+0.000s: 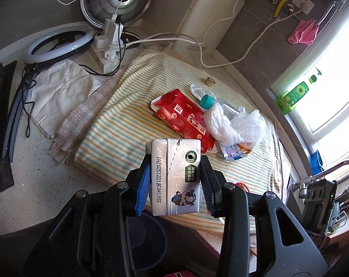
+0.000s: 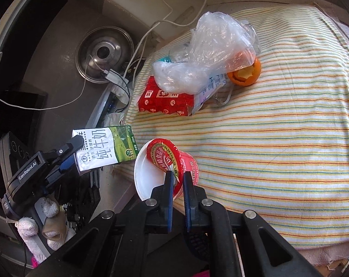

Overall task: Collect trash
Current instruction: 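Carry the carton and cup down toward the blue basket with both tools, then open both tools to drop the carton and cup into the blue basket, then move both tools back up over the plastic bag and orange peel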

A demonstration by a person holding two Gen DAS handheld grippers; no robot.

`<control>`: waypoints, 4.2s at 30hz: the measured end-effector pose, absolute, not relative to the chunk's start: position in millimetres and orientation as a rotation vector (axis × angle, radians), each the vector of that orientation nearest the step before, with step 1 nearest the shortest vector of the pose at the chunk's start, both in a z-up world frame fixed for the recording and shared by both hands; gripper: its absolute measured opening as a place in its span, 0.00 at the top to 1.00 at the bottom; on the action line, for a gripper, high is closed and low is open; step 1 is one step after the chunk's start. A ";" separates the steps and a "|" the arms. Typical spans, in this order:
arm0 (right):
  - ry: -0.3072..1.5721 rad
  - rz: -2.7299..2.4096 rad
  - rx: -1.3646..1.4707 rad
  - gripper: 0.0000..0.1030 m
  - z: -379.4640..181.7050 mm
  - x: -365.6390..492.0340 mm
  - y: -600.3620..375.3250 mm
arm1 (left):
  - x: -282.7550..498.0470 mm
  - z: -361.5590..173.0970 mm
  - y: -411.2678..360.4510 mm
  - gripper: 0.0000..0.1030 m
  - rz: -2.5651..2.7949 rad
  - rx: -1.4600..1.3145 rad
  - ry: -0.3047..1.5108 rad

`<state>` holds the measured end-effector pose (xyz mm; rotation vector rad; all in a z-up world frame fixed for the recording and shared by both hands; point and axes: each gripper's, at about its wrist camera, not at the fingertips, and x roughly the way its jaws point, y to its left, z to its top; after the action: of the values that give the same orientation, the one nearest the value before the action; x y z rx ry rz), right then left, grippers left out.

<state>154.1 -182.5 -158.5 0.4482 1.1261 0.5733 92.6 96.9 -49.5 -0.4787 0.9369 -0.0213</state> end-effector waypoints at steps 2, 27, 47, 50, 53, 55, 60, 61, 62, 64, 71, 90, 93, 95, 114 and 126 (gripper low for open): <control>1.121 0.587 0.429 0.94 -155.6 146.6 -183.2 | 81.4 -49.7 102.0 0.61 -0.012 -0.483 0.935; 1.188 0.801 0.052 0.94 -184.3 63.3 -125.1 | -36.3 -115.1 119.5 0.61 0.100 -0.548 1.059; 1.285 0.769 -0.236 0.94 -265.8 40.7 -96.3 | -54.7 -242.7 99.4 0.61 0.155 -0.503 1.321; 1.284 0.765 -0.263 0.94 -273.3 37.4 -92.8 | -54.2 -252.9 99.1 0.61 0.161 -0.512 1.339; 1.290 0.758 -0.277 0.94 -280.2 36.9 -87.2 | -52.3 -258.1 96.6 0.61 0.158 -0.515 1.354; 1.291 0.758 -0.285 0.94 -283.5 36.3 -83.1 | -52.3 -260.8 95.3 0.61 0.157 -0.512 1.360; 1.298 0.753 -0.302 0.94 -291.0 35.1 -79.2 | -49.2 -261.0 93.8 0.61 0.152 -0.507 1.374; 1.302 0.751 -0.302 0.93 -292.5 35.4 -79.1 | -48.9 -260.8 93.2 0.61 0.152 -0.502 1.374; 1.306 0.752 -0.301 0.91 -293.3 35.6 -78.2 | -48.5 -260.7 92.6 0.61 0.153 -0.497 1.375; 1.304 0.750 -0.299 0.88 -294.5 35.0 -78.8 | -46.9 -261.5 96.0 0.61 0.154 -0.492 1.379; 1.290 0.758 -0.289 0.71 -291.3 37.9 -83.2 | -44.1 -260.0 95.6 0.61 0.169 -0.493 1.370; 1.168 0.763 -0.207 0.50 -237.3 40.9 -110.1 | -32.0 -208.1 90.9 0.49 0.159 -0.440 1.264; 1.135 0.760 -0.187 0.46 -223.9 42.0 -117.7 | -25.0 -189.9 90.2 0.46 0.148 -0.417 1.225; 1.108 0.750 -0.174 0.43 -213.7 43.5 -123.8 | -19.3 -177.0 89.6 0.46 0.139 -0.405 1.199; 0.907 0.552 -0.002 0.31 -133.0 106.2 -197.9 | 89.0 -85.8 60.5 0.34 0.001 -0.347 0.980; 0.885 0.466 0.043 0.31 -125.6 165.6 -232.5 | 163.4 -75.9 30.6 0.17 -0.068 -0.402 0.969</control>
<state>165.6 -232.5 -125.6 0.0428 0.8848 0.4658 163.4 30.6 -75.9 -0.4018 0.9693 -0.0683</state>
